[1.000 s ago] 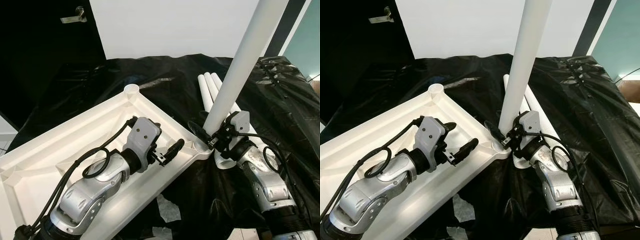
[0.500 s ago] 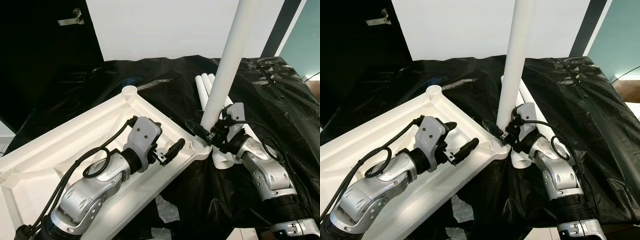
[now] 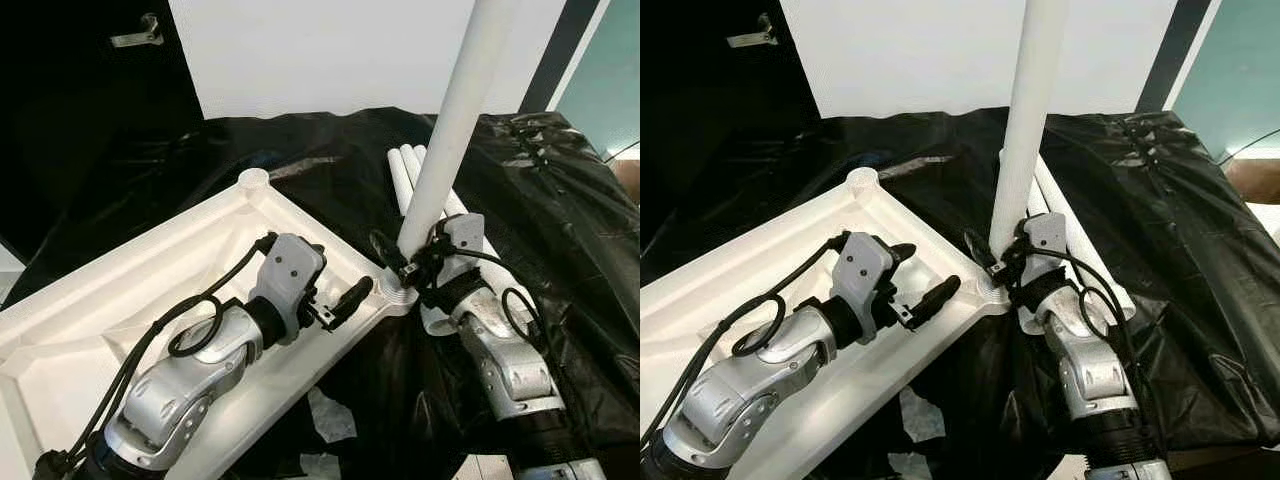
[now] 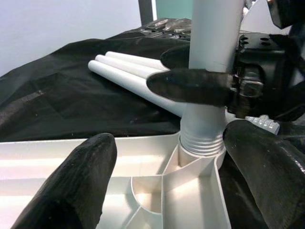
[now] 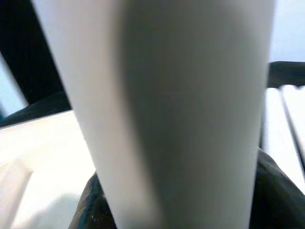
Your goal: Building children table
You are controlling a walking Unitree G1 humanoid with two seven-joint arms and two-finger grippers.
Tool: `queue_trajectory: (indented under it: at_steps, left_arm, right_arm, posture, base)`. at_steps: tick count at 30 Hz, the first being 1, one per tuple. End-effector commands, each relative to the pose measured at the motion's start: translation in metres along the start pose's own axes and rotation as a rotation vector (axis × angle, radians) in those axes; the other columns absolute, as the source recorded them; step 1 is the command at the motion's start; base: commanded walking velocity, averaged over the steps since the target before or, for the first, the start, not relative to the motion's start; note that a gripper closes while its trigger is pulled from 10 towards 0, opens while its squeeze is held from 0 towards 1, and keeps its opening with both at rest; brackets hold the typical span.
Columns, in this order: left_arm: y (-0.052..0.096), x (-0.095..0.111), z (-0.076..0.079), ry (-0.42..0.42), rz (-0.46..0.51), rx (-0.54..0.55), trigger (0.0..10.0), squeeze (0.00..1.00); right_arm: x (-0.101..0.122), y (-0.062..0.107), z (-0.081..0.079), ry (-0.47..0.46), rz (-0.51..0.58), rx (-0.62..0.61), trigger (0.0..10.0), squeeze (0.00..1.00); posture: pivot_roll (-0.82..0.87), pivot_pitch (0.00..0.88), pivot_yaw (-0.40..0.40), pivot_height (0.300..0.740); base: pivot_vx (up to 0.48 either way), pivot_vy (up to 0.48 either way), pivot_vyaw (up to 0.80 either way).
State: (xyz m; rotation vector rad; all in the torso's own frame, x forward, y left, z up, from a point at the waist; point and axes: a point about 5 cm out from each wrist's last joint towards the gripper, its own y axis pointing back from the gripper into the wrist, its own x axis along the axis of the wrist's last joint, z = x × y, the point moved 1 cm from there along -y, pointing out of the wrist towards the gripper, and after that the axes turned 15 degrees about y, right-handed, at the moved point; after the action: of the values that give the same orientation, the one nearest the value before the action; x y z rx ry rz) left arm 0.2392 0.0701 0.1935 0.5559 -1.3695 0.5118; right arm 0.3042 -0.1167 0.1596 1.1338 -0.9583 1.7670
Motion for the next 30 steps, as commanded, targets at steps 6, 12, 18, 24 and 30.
queue_trajectory:
  at_steps: [6,12,18,24,30]
  left_arm:
    - [0.001,-0.003,0.006,0.0,-0.024,-0.055,10.0,0.0]
    - [0.0,-0.004,0.005,-0.001,-0.025,-0.052,10.0,0.0]
    - [-0.001,-0.004,0.004,-0.002,-0.018,-0.049,10.0,0.0]
    - [-0.002,-0.005,0.004,-0.012,-0.023,-0.048,10.0,0.0]
    - [-0.004,-0.015,0.005,-0.028,-0.053,-0.031,10.0,0.0]
  right_arm:
    - [-0.025,0.01,-0.016,-0.081,-0.12,0.002,10.0,1.0]
    - [-0.017,0.01,-0.005,-0.091,-0.041,0.05,10.0,1.0]
    - [-0.013,0.01,0.017,-0.056,0.012,0.219,10.0,0.0]
    - [-0.01,0.008,0.019,-0.038,0.024,0.282,10.0,0.0]
    - [-0.01,-0.002,0.023,-0.003,0.032,0.474,10.0,0.0]
  posture:
    - [0.1,0.1,0.015,0.74]
    - [0.1,0.1,0.014,0.74]
    - [0.09,0.097,0.005,0.74]
    - [0.09,0.094,0.0,0.74]
    - [0.09,0.087,-0.002,0.74]
  base:
    - [0.0,0.0,0.0]
    - [0.0,0.0,0.0]
    - [0.0,0.0,0.0]
    - [0.0,0.0,0.0]
    - [0.0,0.0,0.0]
